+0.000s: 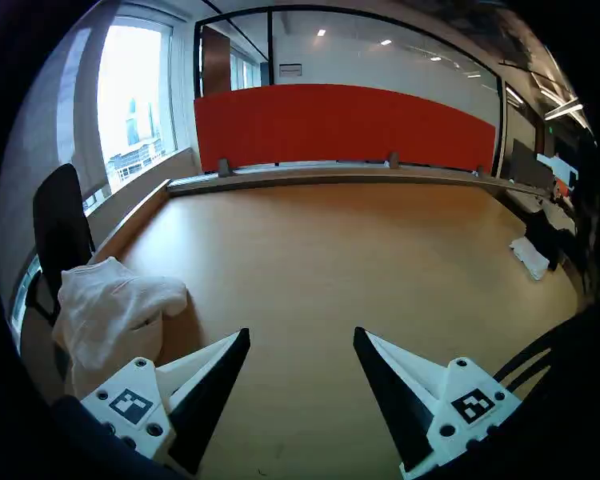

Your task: Fold towel

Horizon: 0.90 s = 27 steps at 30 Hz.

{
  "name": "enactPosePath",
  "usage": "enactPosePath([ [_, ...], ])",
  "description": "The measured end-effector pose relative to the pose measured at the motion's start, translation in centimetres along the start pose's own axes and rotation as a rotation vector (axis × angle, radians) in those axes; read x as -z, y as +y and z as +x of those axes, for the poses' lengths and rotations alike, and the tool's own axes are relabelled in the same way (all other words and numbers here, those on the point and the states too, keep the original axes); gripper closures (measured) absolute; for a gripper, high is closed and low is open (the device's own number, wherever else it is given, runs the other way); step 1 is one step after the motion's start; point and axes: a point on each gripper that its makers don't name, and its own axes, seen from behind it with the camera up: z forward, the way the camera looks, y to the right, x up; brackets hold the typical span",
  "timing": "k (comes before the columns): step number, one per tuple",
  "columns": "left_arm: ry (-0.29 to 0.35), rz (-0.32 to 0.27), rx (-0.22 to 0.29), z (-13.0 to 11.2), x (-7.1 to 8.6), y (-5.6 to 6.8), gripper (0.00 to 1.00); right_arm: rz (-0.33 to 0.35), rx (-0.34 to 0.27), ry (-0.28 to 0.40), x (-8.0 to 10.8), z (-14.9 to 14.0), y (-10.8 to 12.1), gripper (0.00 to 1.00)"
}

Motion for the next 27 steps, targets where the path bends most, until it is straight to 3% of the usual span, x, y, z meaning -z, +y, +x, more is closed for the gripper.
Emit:
enactPosePath([
  [15,0.070,-0.003,0.015,2.7,-1.0,-0.5,0.04,0.011,-0.006,-0.012,0.1,-0.1,-1.8,0.00],
  [21,0.135,0.008,0.028,4.9,-1.2,-1.2,0.04,0.012,-0.005,-0.021,0.3,-0.3,-2.2,0.00],
  [27,0.244,0.032,0.040,8.4,-1.0,-2.3,0.04,0.016,0.000,-0.023,0.7,-0.2,-2.8,0.00],
])
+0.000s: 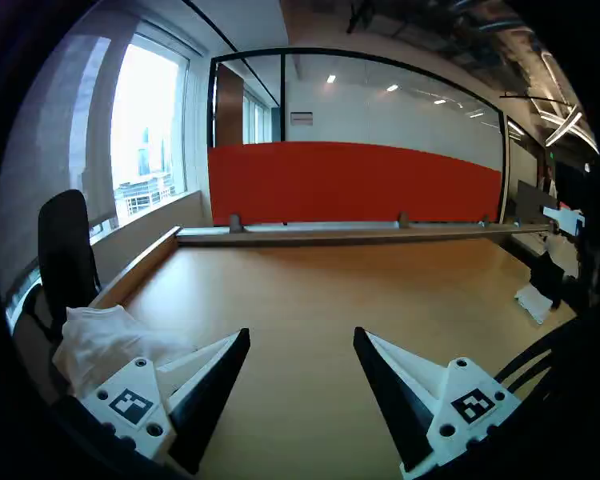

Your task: Fold towel

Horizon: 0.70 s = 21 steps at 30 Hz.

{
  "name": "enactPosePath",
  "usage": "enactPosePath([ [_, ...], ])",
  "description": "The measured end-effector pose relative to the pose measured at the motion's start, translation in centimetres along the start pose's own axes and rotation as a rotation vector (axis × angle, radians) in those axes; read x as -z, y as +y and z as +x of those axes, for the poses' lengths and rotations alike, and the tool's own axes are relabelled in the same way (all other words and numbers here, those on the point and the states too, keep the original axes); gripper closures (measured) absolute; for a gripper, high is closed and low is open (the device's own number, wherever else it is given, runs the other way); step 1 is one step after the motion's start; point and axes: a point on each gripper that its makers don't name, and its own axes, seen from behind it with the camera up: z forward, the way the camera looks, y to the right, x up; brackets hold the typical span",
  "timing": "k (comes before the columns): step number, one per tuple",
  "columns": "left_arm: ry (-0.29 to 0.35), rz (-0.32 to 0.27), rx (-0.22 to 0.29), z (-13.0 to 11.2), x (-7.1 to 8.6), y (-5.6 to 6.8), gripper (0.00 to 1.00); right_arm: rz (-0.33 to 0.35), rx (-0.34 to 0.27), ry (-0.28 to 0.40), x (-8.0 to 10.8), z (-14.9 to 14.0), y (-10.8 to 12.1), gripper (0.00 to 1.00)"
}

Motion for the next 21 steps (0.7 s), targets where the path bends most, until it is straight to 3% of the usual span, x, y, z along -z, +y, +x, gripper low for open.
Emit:
enactPosePath([
  [9,0.121,0.042,0.018,4.2,-0.7,-1.3,0.04,0.000,-0.011,0.006,0.1,0.6,-0.6,0.00],
  [21,0.151,0.025,0.063,4.4,-1.8,-1.1,0.04,0.003,0.003,0.012,0.5,0.8,-1.5,0.00],
])
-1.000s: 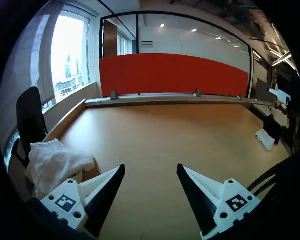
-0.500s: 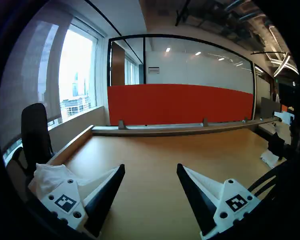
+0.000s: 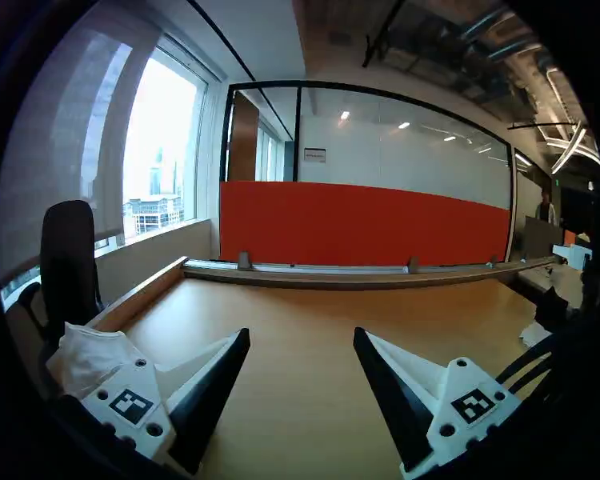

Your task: Fold towel

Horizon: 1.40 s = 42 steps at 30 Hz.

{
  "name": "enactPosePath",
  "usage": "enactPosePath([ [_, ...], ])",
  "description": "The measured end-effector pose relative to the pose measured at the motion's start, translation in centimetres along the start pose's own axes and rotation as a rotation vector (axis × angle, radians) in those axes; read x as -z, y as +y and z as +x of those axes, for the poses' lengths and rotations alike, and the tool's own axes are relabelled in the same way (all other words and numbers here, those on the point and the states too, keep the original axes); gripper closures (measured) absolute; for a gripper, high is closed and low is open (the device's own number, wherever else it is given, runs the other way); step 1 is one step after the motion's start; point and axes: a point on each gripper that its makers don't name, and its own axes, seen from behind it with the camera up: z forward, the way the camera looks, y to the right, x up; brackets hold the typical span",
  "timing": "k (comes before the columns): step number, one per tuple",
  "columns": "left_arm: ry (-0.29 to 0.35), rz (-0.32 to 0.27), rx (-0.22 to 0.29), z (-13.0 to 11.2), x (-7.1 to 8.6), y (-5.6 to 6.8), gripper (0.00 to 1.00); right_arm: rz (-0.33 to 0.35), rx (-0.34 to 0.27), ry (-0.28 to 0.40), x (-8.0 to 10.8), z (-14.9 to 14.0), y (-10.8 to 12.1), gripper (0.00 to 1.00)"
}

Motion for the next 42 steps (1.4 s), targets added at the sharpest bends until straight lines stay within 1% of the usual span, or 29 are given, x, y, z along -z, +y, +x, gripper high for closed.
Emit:
enactPosePath([
  [6,0.031,-0.006,-0.005,-0.1,-0.5,0.3,0.04,-0.002,0.004,0.005,0.3,-0.2,-0.1,0.00],
  [12,0.048,0.001,-0.008,-1.3,-0.9,0.2,0.04,-0.006,0.005,0.007,0.9,-0.9,-0.1,0.00],
  [18,0.069,0.005,-0.030,-2.6,-1.4,0.1,0.04,-0.010,0.009,0.016,1.9,-1.5,-0.1,0.00],
  [27,0.105,-0.010,-0.065,-3.9,-2.0,0.7,0.04,-0.014,0.013,0.024,3.0,-1.9,-0.4,0.00],
  [36,0.138,-0.009,-0.073,-4.5,-1.9,1.1,0.04,-0.007,0.008,0.037,3.8,-1.7,-1.2,0.00],
  [42,0.152,0.002,-0.080,-4.9,-1.9,0.8,0.04,-0.012,0.019,0.037,4.1,-2.0,-1.2,0.00],
])
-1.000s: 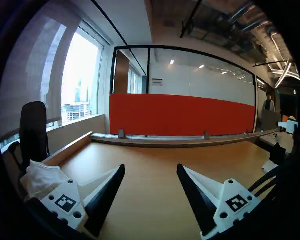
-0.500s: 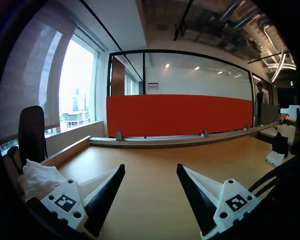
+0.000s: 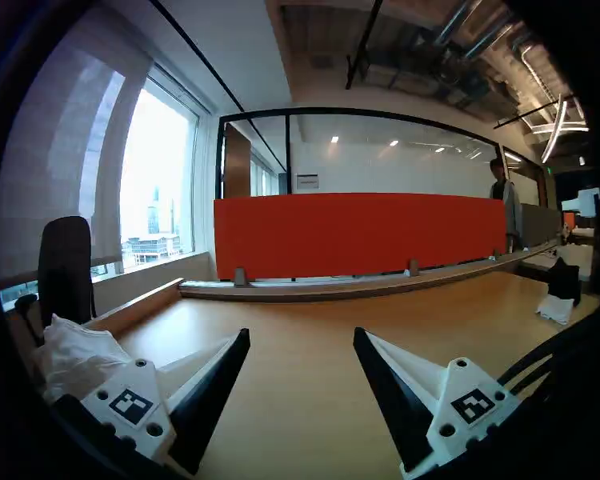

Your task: Fold towel

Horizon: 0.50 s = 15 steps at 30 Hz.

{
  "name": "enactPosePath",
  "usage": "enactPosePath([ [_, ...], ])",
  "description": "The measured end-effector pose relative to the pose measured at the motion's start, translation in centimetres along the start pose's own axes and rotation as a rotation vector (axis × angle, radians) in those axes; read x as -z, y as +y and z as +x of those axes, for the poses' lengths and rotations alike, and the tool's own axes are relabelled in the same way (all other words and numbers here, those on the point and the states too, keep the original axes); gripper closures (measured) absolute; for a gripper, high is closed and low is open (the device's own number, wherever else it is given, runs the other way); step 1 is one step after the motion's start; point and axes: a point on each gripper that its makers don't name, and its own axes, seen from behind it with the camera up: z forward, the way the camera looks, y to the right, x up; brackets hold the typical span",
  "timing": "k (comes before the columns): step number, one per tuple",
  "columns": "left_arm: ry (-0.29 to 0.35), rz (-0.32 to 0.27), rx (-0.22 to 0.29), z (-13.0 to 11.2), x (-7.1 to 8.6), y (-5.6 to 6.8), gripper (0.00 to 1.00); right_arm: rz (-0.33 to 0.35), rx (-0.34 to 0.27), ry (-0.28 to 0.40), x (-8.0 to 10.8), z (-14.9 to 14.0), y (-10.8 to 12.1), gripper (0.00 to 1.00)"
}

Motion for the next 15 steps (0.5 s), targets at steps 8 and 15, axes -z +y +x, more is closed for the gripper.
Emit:
enactPosePath([
  [8,0.009,-0.006,-0.003,-1.1,-0.4,0.4,0.04,0.003,0.003,-0.003,-0.2,-0.3,-0.5,0.00],
  [15,0.014,-0.010,-0.007,-2.0,-0.7,0.8,0.04,0.000,0.009,-0.008,-0.4,-1.0,-0.8,0.00],
])
